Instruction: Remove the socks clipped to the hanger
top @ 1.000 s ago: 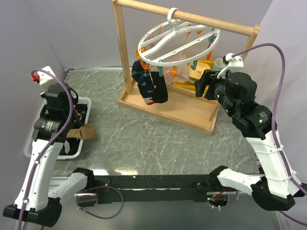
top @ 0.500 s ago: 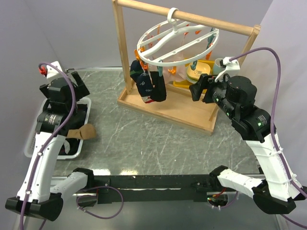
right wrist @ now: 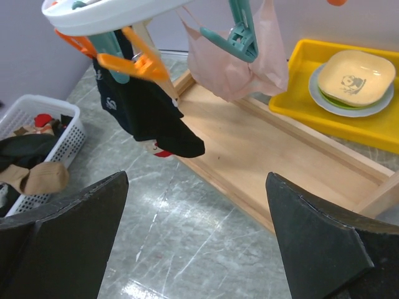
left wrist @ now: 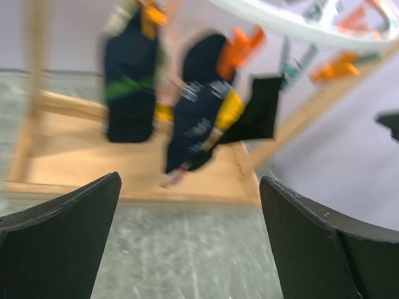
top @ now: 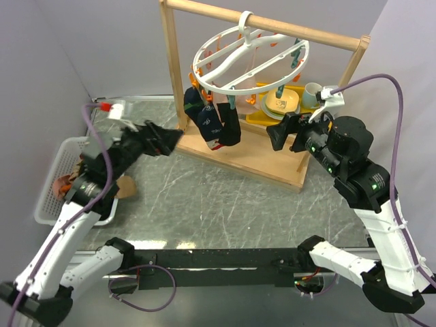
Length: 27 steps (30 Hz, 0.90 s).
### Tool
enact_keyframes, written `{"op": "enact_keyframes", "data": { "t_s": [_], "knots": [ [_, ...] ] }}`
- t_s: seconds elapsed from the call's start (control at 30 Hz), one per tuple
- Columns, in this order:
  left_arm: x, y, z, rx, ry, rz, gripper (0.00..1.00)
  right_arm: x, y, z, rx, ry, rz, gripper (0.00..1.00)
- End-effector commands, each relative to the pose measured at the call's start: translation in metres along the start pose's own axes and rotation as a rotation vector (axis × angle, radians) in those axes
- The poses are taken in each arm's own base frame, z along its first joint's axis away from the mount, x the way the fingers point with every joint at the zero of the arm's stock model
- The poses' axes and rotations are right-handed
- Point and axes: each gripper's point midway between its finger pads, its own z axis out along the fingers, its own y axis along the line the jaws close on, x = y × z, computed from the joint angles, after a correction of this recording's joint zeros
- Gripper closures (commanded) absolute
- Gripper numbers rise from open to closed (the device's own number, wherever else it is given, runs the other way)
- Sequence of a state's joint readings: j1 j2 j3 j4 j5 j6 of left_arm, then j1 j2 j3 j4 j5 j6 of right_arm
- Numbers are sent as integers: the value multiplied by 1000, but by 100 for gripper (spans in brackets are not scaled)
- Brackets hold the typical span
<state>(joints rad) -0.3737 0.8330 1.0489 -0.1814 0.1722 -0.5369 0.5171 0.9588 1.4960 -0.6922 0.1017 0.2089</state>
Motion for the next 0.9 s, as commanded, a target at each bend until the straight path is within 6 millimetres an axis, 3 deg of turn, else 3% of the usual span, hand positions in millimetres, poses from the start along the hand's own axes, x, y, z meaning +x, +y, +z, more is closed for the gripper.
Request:
{"op": "enact_keyframes", "data": {
  "t_s": [0.0, 0.03, 0.47, 0.63, 0.8, 0.87],
  "knots": [
    [3, -45, 15, 132, 17, -5, 0, -6, 4, -7, -26, -36, 30, 0],
    [8, -55, 16, 155, 28, -6, 1, -8, 1, -10, -10, -51, 49, 0],
    [25, -88, 28, 235, 61, -33, 1, 12, -16, -22, 93, -35, 203, 0],
    [44, -106, 39, 279, 86, -50, 1, 11, -2, -35, 3, -68, 266, 0],
    [58, -123, 56, 307, 93, -44, 1, 19, 6, -31, -44, -60, 292, 0],
    [61, -130, 63, 311, 100, -30, 1, 20, 18, -33, -122, -54, 243, 0]
  ]
}}
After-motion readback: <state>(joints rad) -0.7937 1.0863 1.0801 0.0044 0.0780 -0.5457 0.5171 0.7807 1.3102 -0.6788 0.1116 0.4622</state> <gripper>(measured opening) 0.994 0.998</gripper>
